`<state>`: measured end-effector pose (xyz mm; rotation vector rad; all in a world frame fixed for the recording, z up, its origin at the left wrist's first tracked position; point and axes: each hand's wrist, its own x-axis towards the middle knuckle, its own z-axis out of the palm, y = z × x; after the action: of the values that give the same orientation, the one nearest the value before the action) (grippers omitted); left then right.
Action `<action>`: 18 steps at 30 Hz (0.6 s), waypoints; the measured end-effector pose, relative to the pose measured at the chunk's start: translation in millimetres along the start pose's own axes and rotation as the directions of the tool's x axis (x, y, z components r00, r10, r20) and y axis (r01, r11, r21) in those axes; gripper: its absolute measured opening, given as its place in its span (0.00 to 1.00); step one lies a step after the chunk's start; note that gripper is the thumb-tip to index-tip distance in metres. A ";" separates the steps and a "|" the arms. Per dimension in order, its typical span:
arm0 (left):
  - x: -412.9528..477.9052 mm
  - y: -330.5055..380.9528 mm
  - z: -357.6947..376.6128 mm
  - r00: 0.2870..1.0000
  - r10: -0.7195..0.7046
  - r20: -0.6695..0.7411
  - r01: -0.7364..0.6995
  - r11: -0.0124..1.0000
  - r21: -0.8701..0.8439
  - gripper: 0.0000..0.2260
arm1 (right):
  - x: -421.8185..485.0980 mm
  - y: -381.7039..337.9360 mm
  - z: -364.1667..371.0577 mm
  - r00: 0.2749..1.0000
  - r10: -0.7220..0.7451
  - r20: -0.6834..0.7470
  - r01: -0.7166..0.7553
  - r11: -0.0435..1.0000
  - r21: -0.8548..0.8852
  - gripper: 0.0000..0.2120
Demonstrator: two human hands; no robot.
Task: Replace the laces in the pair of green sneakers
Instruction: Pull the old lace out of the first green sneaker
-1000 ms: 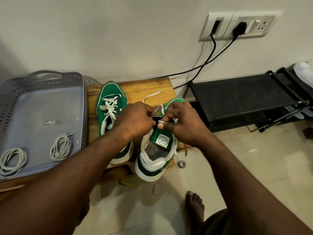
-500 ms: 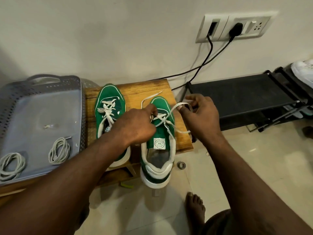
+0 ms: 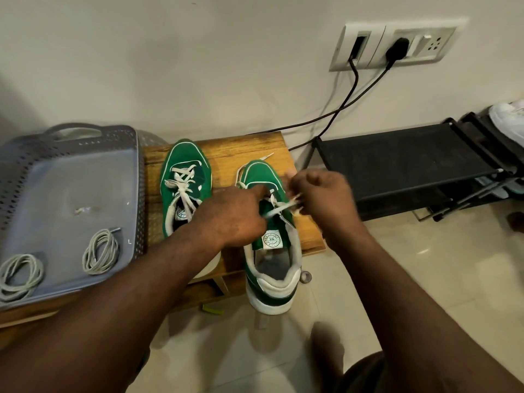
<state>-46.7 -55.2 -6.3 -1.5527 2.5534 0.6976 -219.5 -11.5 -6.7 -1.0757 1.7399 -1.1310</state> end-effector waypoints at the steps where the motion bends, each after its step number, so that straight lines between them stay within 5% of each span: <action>1: 0.2 0.4 -0.2 1.000 -0.003 0.006 0.003 1.000 0.001 0.29 | 1.0 -4.5 -4.7 0.993 0.105 -0.059 -0.088 0.967 0.238 0.10; 3: 0.3 1.1 -1.0 1.000 -0.011 0.020 0.011 1.000 0.002 0.28 | 5.7 -4.7 -14.7 0.972 0.167 -0.166 -0.117 0.953 0.279 0.09; 5: 0.8 1.2 -1.1 0.999 -0.025 0.032 0.025 1.000 0.009 0.27 | 7.5 3.8 -18.5 0.976 0.115 -0.187 -0.135 0.986 -0.100 0.24; 7: 2.1 0.7 -0.6 0.998 -0.045 0.037 0.045 0.999 0.011 0.26 | 4.1 9.7 -16.6 0.989 0.104 -0.105 -0.142 0.864 -0.484 0.40; 9: 3.6 0.9 0.3 0.998 -0.051 0.027 0.050 0.999 0.012 0.26 | -2.3 6.5 -11.2 0.992 0.082 -0.094 -0.125 0.732 -0.670 0.45; 11: 4.4 0.8 1.2 0.998 -0.054 0.021 0.054 0.999 -0.002 0.26 | -8.2 1.9 -5.3 0.998 -0.014 -0.069 -0.040 0.693 -0.720 0.43; 15: 5.7 1.9 -0.1 0.997 -0.058 0.043 0.060 0.997 -0.047 0.24 | -19.3 -2.9 9.4 0.975 -0.062 0.213 0.190 0.729 -0.657 0.31; 18: 5.5 1.2 -4.9 0.996 -0.056 0.071 0.066 0.986 -0.151 0.20 | -18.2 -2.0 12.8 0.984 -0.121 0.133 0.179 0.735 -0.654 0.26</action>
<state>-49.6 -61.4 -3.1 -1.6143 2.4449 0.9421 -201.3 1.4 -5.8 -1.6893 2.0772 -0.5177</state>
